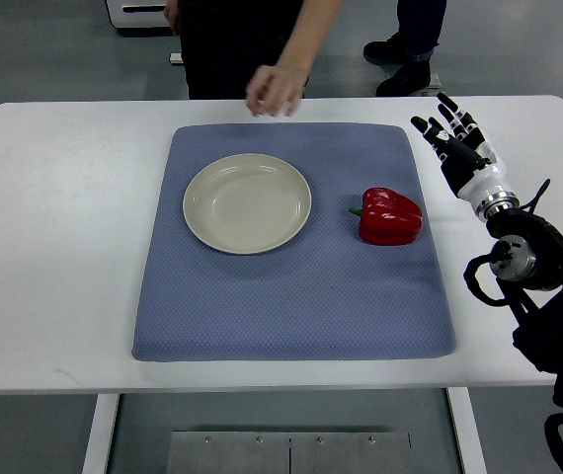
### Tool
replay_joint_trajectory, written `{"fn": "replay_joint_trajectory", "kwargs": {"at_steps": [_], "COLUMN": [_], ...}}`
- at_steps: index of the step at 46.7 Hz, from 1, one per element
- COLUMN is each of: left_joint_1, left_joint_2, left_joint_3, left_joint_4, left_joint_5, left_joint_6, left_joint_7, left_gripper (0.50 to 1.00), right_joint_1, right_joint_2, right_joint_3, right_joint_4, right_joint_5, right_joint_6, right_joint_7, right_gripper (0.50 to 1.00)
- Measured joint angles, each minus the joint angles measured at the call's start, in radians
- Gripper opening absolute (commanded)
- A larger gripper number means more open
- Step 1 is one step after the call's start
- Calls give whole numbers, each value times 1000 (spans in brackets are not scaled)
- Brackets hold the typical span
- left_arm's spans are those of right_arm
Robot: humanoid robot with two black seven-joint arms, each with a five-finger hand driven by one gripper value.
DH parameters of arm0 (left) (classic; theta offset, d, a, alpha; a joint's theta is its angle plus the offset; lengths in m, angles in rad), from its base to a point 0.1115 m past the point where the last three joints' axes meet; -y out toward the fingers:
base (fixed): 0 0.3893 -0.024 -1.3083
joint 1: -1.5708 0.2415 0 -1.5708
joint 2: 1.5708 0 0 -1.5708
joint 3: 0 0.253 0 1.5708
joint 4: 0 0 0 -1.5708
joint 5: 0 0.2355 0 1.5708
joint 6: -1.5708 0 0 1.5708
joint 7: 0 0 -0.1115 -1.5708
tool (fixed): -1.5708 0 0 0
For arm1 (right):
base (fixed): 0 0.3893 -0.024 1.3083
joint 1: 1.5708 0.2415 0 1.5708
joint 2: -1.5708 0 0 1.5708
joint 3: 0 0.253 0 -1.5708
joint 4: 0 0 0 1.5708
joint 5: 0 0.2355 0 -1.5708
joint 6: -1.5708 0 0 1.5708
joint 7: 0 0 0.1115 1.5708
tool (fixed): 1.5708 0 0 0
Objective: Place red pepper on plate with right hand
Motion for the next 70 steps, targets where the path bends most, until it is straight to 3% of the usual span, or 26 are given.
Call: {"fn": "replay_joint_trajectory", "kwargs": {"at_steps": [70], "left_joint_1": [-2], "left_joint_2": [0], "left_joint_3": [0], "left_joint_4": [1], "left_joint_5": [0], "left_joint_6": [6], "left_joint_7": [0], "left_gripper": [1000], "right_joint_1": [13], "right_joint_2": [2], "right_joint_3": [-17], "right_joint_4": [3], "right_joint_5": [1], "right_joint_6": [4], "right_joint_7": [0], "right_gripper": [1000]}}
